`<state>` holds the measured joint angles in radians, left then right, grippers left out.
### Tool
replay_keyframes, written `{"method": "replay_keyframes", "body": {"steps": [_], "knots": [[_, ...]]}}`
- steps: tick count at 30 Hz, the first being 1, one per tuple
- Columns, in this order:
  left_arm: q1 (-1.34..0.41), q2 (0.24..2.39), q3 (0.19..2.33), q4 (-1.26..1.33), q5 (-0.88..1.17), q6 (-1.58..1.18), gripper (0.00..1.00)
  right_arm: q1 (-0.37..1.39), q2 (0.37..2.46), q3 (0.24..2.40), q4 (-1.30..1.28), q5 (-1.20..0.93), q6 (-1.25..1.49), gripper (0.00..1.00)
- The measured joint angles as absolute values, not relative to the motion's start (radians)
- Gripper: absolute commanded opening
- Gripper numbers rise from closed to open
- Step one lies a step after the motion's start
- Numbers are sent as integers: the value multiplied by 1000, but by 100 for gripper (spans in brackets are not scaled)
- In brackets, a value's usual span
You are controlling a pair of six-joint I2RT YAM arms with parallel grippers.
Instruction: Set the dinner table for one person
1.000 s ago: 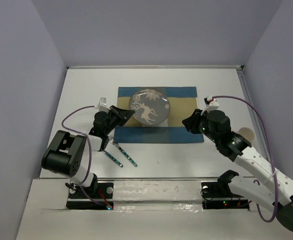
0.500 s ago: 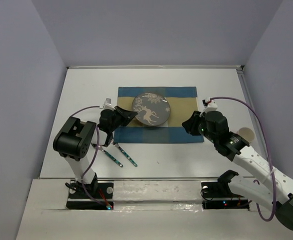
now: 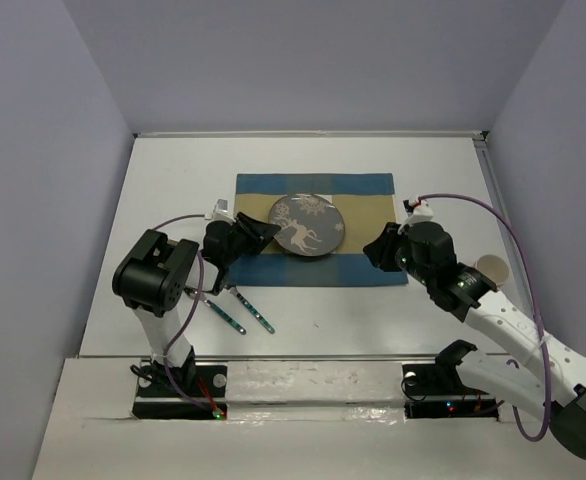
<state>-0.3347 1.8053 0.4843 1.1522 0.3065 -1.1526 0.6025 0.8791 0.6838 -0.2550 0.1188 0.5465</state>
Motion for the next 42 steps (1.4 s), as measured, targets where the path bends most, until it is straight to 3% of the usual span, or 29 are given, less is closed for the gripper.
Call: {"method": "replay_keyframes", "body": {"steps": [4, 12, 26, 33, 38, 42], "knots": [[-335, 1805, 483, 1209, 300, -1174, 99, 603, 874, 670, -257, 117, 549, 30], [-335, 1789, 459, 1234, 299, -1194, 99, 603, 836, 673, -334, 177, 550, 31], [-340, 1425, 447, 991, 215, -1048, 99, 583, 749, 701, -554, 426, 604, 30], [-345, 1396, 417, 910, 210, -1008, 99, 572, 749, 746, -633, 548, 634, 38], [-396, 1177, 405, 759, 178, -926, 99, 503, 755, 779, -708, 657, 648, 38], [-460, 884, 447, 639, 160, -831, 99, 372, 798, 798, -717, 690, 653, 40]]}}
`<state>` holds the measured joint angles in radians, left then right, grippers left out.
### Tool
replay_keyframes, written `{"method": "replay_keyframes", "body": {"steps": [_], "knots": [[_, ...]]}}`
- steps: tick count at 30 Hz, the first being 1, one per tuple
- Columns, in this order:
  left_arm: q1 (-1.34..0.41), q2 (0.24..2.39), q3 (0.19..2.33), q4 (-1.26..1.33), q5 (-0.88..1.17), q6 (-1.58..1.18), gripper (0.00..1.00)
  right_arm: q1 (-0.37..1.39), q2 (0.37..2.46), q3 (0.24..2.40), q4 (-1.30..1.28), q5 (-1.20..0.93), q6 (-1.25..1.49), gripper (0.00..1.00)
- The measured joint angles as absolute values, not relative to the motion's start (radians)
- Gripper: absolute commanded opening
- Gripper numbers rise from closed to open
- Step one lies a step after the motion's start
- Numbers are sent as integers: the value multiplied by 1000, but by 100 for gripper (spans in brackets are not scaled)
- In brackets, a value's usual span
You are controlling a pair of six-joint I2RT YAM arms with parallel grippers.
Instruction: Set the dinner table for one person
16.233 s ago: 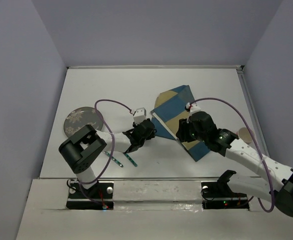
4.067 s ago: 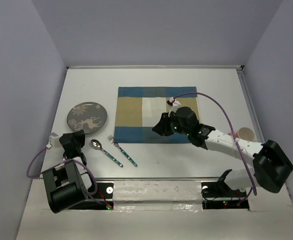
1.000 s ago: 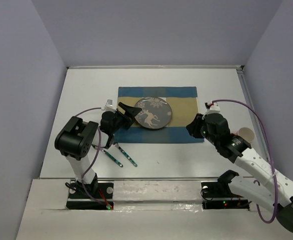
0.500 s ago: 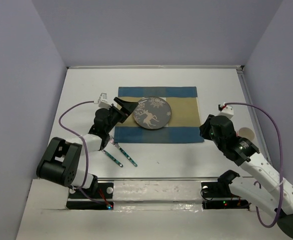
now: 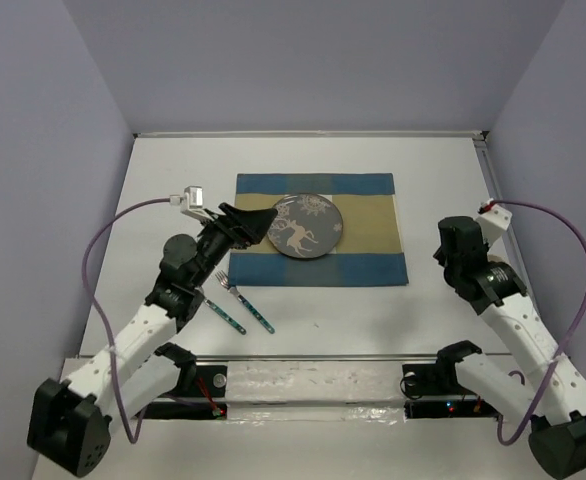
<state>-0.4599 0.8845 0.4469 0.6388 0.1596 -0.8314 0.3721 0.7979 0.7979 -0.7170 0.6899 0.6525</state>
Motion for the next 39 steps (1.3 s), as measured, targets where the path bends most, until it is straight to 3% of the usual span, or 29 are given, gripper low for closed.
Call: {"method": "replay_keyframes", "body": {"steps": [12, 19, 28, 34, 39], "knots": [[-472, 498, 725, 207, 181, -433, 99, -7, 918, 798, -627, 645, 637, 43], [-514, 412, 662, 51, 129, -283, 99, -194, 1019, 798, -559, 524, 596, 48], [-574, 347, 660, 0, 115, -232, 99, -249, 1103, 792, -485, 351, 568, 48], [-591, 345, 660, -3, 116, -225, 99, -250, 1157, 749, -435, 290, 563, 33], [-595, 345, 660, -5, 117, -223, 99, -250, 1165, 740, -432, 286, 559, 16]]}}
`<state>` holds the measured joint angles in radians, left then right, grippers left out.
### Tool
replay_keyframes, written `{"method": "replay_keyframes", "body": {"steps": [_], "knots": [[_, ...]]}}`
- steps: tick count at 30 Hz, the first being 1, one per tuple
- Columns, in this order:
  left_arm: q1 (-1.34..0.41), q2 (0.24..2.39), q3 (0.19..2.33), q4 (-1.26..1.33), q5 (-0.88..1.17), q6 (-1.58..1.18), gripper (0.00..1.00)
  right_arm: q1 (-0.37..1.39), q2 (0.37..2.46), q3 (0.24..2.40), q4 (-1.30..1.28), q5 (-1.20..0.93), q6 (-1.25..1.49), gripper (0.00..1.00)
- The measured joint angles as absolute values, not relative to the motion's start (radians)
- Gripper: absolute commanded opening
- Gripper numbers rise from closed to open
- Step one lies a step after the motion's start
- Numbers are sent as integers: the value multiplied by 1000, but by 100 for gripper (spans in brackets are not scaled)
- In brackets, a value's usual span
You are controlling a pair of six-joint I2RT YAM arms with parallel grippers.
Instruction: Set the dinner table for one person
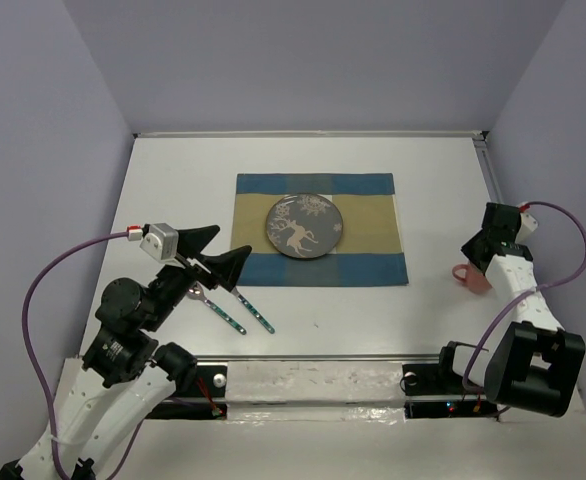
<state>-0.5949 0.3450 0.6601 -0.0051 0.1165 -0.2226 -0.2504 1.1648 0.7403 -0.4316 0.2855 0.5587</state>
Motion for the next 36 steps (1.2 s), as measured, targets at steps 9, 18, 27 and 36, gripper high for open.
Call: {"method": "replay_keyframes", "body": {"steps": [9, 18, 27, 36], "knots": [[-595, 345, 660, -5, 122, -221, 99, -262, 1081, 740, -439, 307, 511, 0], [-594, 353, 660, -6, 119, -218, 99, -30, 1072, 929, -490, 234, 437, 0], [-580, 358, 660, -14, 82, -215, 99, 266, 1513, 1359, -462, 220, 293, 0], [-565, 363, 660, -22, 44, -207, 99, 276, 1868, 1705, -529, 160, 173, 0]]}}
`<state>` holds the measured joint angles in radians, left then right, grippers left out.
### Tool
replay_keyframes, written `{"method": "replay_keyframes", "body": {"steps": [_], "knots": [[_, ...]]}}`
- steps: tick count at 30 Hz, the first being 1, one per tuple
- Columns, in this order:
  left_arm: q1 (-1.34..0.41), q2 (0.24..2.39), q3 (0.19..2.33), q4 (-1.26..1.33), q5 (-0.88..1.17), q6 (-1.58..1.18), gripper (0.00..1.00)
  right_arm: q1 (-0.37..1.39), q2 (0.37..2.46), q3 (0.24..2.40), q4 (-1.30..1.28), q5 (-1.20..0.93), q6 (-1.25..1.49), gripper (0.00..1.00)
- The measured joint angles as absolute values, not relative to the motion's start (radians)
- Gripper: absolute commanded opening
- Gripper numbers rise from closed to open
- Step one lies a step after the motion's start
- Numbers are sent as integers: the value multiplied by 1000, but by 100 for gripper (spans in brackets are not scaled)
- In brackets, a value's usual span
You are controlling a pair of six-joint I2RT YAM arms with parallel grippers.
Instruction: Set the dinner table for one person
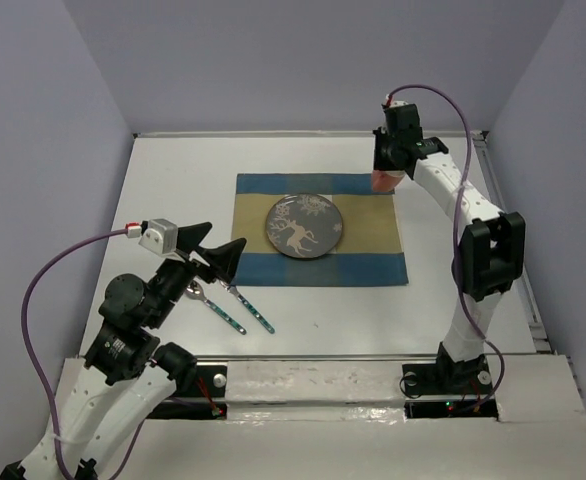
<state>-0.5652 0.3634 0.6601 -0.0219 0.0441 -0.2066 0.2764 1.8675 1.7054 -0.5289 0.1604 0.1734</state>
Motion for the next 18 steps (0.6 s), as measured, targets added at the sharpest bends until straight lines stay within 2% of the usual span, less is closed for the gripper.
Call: {"method": "replay_keyframes", "body": {"steps": [4, 18], "knots": [[-560, 363, 660, -23, 36, -206, 99, 286, 1991, 1838, -545, 165, 129, 0], [-541, 378, 660, -24, 28, -199, 99, 302, 2179, 1958, -615, 166, 82, 0]]}}
